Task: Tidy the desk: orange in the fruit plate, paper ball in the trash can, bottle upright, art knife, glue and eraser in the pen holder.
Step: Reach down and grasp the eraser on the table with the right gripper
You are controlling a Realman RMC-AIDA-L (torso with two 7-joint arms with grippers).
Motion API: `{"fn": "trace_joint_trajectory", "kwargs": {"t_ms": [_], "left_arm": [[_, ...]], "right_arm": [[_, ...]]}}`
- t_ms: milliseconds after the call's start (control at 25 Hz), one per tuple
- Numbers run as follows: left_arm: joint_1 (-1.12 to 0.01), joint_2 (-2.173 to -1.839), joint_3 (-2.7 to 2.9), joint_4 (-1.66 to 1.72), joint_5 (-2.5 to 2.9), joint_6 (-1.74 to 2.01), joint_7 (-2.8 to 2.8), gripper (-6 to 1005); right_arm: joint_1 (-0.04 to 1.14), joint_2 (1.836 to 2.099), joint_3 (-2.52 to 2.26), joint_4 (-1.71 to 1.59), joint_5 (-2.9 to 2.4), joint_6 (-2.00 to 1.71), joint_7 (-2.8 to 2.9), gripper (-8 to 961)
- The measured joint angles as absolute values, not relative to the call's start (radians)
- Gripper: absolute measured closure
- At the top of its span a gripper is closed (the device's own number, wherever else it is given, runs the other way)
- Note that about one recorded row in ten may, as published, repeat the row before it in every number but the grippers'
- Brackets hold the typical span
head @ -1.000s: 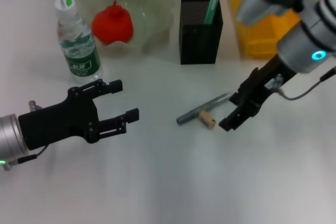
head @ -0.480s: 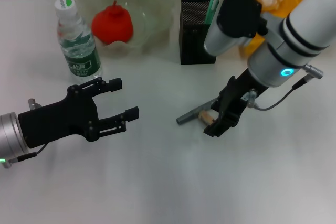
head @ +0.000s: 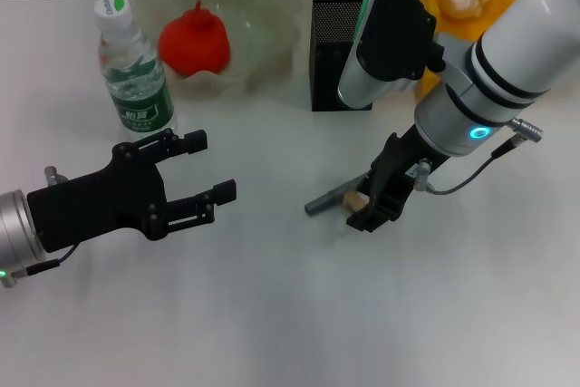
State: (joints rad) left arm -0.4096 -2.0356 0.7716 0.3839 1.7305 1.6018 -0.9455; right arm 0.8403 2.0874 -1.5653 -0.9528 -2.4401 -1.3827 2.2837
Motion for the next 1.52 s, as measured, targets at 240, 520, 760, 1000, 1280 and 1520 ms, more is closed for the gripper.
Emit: {"fn": "trace_joint_trajectory", "kwargs": {"t_ms": [240,520,760,1000,1280,1520], "left_arm": [[-0.410,-2.036,0.772,0.385,1.730,1.602,-0.946,203],[-0.410,-2.037,0.772,0.385,1.730,1.602,-0.946,203],[-0.410,-2.038,0.772,0.385,1.729,1.604,-0.946,204],[-0.407,-2.041,0.772,0.385,1.727,1.606,-0.947,204],[-0.404,-2.043,0.772,0.385,1.724,1.608,-0.945,204],[-0.402,-2.043,0.772,0.385,1.722,1.608,-0.942,203]], "right_arm": [[0.836,2.088,-1.570,-0.945,-2.440,-1.358,2.291,443],[0.834,2.088,-1.573,-0.931,-2.437,-1.344,2.287,486],[0.833,2.088,-1.588,-0.920,-2.435,-1.330,2.287,564],[0.832,2.088,-1.596,-0.914,-2.432,-1.317,2.287,610],[0.830,2.089,-1.597,-0.915,-2.424,-1.308,2.290,691],[0.826,2.084,-1.575,-0.958,-2.408,-1.384,2.288,765]]}}
